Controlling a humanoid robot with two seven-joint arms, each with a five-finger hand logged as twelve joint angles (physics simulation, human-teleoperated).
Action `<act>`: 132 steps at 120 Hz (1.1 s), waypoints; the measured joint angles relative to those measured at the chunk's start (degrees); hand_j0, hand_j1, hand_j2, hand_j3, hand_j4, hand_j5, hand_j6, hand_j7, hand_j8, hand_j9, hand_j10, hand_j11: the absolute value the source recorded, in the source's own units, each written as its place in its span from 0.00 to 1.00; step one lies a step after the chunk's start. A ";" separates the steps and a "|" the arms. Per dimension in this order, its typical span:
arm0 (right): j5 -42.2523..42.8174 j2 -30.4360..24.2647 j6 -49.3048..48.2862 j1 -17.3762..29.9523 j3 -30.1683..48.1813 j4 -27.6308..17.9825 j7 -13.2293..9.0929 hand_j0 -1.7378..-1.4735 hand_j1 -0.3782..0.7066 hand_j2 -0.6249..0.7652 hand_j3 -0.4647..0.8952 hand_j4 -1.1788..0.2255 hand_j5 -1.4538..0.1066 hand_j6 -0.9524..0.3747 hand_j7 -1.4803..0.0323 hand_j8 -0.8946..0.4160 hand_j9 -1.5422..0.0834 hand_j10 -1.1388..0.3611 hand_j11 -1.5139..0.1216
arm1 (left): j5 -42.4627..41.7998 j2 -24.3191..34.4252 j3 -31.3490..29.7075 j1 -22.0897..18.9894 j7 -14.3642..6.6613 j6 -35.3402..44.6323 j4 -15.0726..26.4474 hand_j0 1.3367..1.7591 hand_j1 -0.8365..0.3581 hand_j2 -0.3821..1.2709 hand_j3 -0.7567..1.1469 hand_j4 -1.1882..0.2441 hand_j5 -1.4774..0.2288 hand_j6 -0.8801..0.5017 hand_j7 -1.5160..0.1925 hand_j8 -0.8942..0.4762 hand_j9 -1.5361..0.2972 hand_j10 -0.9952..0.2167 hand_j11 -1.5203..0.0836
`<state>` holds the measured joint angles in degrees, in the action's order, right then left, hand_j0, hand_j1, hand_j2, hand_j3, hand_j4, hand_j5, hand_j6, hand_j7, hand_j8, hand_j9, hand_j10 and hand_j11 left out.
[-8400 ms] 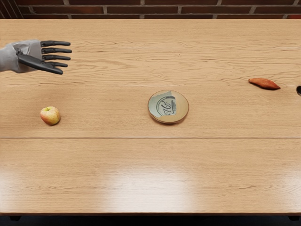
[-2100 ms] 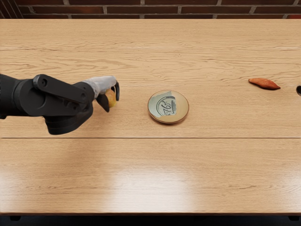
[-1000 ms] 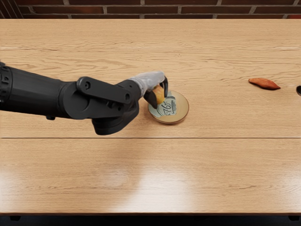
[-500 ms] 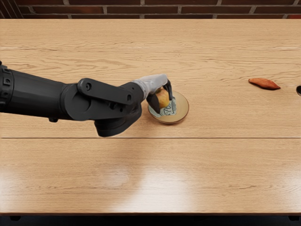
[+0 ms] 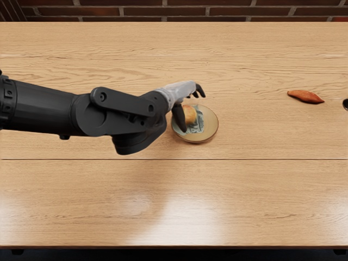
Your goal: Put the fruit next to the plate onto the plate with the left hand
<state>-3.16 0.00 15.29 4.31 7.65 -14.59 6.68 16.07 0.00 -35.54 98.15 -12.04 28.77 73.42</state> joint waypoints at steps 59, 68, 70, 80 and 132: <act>0.00 0.00 0.00 0.00 0.00 0.00 0.00 0.30 0.07 0.44 0.34 0.81 0.90 0.69 0.95 0.66 0.92 0.74 0.90 | 0.29 19.26 16.06 -2.20 -0.07 -19.87 9.94 0.76 0.73 0.26 0.40 0.65 0.67 0.45 0.69 0.47 0.65 0.61 0.74; 0.00 0.00 0.00 0.00 0.00 0.00 0.00 0.30 0.07 0.44 0.34 0.81 0.90 0.69 0.95 0.66 0.92 0.74 0.90 | 0.20 23.81 19.71 -4.93 -0.12 -26.44 10.91 0.76 0.74 0.26 0.40 0.65 0.67 0.45 0.69 0.47 0.66 0.61 0.74; 0.00 0.00 0.00 0.00 0.00 0.00 0.00 0.30 0.07 0.44 0.34 0.81 0.90 0.69 0.95 0.66 0.92 0.74 0.90 | 0.17 24.88 20.61 -5.75 -0.12 -27.98 11.10 0.76 0.74 0.26 0.40 0.65 0.67 0.45 0.69 0.47 0.66 0.61 0.74; 0.00 0.00 0.00 0.00 0.00 0.00 0.00 0.30 0.07 0.44 0.34 0.81 0.90 0.69 0.95 0.66 0.92 0.74 0.90 | 0.02 32.45 27.31 -14.91 -0.32 -37.83 11.70 0.76 0.74 0.26 0.40 0.65 0.67 0.45 0.69 0.47 0.66 0.61 0.74; 0.00 0.00 0.00 0.00 0.00 0.00 0.00 0.30 0.07 0.44 0.34 0.81 0.90 0.69 0.95 0.66 0.92 0.74 0.90 | -9.49 49.16 51.95 -33.41 -0.75 -63.28 -0.82 0.76 0.74 0.26 0.40 0.65 0.67 0.45 0.70 0.47 0.66 0.61 0.74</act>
<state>-3.16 0.00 15.29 4.31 7.65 -14.59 6.68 6.58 49.16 16.41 64.74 -12.79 -34.51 72.60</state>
